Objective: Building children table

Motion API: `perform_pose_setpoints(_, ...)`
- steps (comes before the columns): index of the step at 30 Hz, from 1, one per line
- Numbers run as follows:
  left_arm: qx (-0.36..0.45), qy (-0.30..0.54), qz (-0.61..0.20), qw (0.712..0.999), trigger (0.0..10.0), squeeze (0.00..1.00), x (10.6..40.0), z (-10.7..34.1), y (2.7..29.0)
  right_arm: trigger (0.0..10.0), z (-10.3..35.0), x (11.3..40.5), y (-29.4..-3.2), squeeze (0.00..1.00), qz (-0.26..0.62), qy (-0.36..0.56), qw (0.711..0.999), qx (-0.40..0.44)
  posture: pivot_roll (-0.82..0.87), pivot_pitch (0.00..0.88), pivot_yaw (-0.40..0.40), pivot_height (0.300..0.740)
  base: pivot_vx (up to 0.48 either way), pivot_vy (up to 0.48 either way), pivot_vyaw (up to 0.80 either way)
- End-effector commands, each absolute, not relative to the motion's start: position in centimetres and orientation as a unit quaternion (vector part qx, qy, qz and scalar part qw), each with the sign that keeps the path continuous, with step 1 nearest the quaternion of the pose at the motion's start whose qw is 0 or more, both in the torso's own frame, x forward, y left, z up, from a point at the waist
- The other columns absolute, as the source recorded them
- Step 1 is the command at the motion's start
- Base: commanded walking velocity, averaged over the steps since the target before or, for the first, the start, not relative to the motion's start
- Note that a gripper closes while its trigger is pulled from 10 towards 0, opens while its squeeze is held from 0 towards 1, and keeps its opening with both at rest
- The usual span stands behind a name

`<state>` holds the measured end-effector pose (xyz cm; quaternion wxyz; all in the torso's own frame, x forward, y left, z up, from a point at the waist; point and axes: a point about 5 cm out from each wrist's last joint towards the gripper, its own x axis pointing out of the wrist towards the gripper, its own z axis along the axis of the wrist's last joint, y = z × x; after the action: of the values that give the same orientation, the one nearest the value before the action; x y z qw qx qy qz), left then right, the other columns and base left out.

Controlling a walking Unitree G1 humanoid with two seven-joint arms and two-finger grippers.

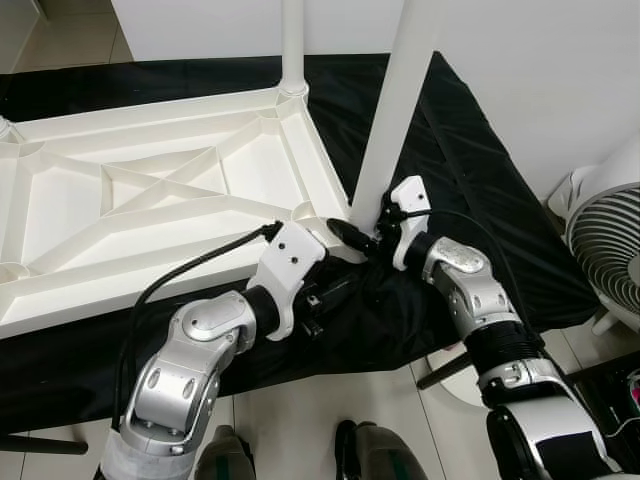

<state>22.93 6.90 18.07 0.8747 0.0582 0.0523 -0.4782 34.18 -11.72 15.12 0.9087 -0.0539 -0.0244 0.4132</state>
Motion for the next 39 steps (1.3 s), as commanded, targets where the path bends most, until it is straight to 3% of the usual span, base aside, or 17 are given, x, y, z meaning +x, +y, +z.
perform_pose_setpoints(1,0.059,0.058,-0.435,0.897,10.0,0.0,23.0,17.8,7.2,8.5,14.9,33.7,-11.9,0.0,0.399,-0.033,0.915,-0.053,-0.03,0.109,-0.017,0.74,0.0,0.0,0.0)
perform_pose_setpoints(2,0.058,0.06,-0.435,0.897,10.0,0.0,22.8,17.7,7.2,10.0,14.8,33.4,-11.9,0.0,0.382,-0.034,0.922,-0.048,-0.03,0.109,-0.017,0.74,0.0,0.0,0.0)
perform_pose_setpoints(9,0.056,0.062,-0.437,0.896,10.0,0.0,22.6,17.6,7.1,10.0,14.5,33.1,-12.3,0.0,0.293,-0.038,0.954,-0.057,-0.03,0.112,-0.02,0.74,0.0,0.0,0.0)
perform_pose_setpoints(10,0.056,0.063,-0.439,0.895,10.0,0.0,22.5,17.5,7.1,10.0,14.6,32.6,-12.3,0.0,0.229,-0.038,0.972,-0.038,-0.04,0.11,-0.022,0.74,0.0,0.0,0.0)
perform_pose_setpoints(11,0.056,0.063,-0.439,0.895,10.0,0.0,22.5,17.5,7.1,10.0,14.6,32.6,-12.3,0.0,0.229,-0.038,0.972,-0.038,-0.04,0.11,-0.022,0.74,0.0,0.0,0.0)
perform_pose_setpoints(16,0.054,0.065,-0.445,0.891,10.0,0.0,22.4,17.4,6.9,10.0,14.6,31.1,-12.4,0.0,0.058,-0.026,0.998,-0.027,-0.05,0.108,-0.019,0.74,0.0,0.0,0.0)
perform_pose_setpoints(27,0.053,0.066,-0.454,0.887,10.0,0.0,22.2,17.4,6.7,10.0,14.8,29.8,-11.6,0.0,0.012,-0.028,1.0,0.004,-0.06,0.117,-0.015,0.74,0.0,0.0,0.0)
perform_pose_setpoints(28,0.053,0.067,-0.454,0.887,10.0,0.0,22.3,17.4,6.7,10.0,14.9,29.7,-11.8,1.0,0.016,-0.032,0.999,0.012,-0.06,0.117,-0.015,0.74,0.0,0.0,0.0)
perform_pose_setpoints(36,0.051,0.067,-0.451,0.889,10.0,0.0,22.3,17.4,6.8,10.0,15.4,29.4,-11.5,1.0,0.041,-0.039,0.998,0.025,-0.06,0.12,-0.019,0.74,0.0,0.0,0.0)
perform_pose_setpoints(39,0.049,0.066,-0.448,0.89,10.0,0.0,22.4,17.4,6.7,10.0,16.8,29.7,-11.2,0.94,0.12,-0.067,0.99,0.012,-0.06,0.123,-0.02,0.74,0.0,0.0,0.0)
